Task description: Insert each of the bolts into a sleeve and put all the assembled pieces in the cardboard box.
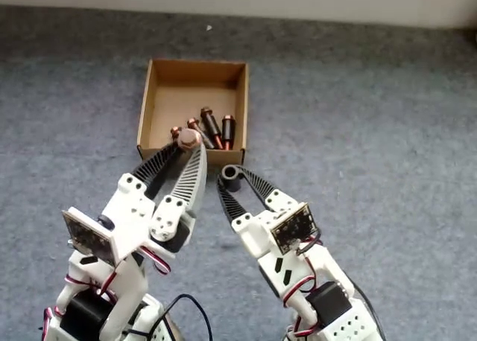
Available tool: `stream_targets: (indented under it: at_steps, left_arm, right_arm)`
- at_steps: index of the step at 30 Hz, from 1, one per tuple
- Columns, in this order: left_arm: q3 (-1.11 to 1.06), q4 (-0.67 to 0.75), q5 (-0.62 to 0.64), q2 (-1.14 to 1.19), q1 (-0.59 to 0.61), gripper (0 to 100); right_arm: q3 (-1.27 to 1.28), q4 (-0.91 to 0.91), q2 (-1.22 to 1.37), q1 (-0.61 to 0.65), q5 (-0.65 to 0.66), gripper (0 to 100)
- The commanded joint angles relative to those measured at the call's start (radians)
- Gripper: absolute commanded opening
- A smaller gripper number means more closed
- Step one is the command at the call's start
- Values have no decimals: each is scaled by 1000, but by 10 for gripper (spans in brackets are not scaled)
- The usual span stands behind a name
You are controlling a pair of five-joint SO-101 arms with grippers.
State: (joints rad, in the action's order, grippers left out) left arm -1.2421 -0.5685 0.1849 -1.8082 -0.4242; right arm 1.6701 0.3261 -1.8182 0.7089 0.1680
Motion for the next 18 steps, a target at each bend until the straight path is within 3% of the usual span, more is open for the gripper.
stream_targets:
  at_steps: [1,18]
  left_arm:
    - [53,-6,14,-13,-97,6]
    - [-7,-17,8,-13,-111,6]
  right_arm:
    - [110,5,-15,38,21,5]
    - [101,1,-18,48,35,5]
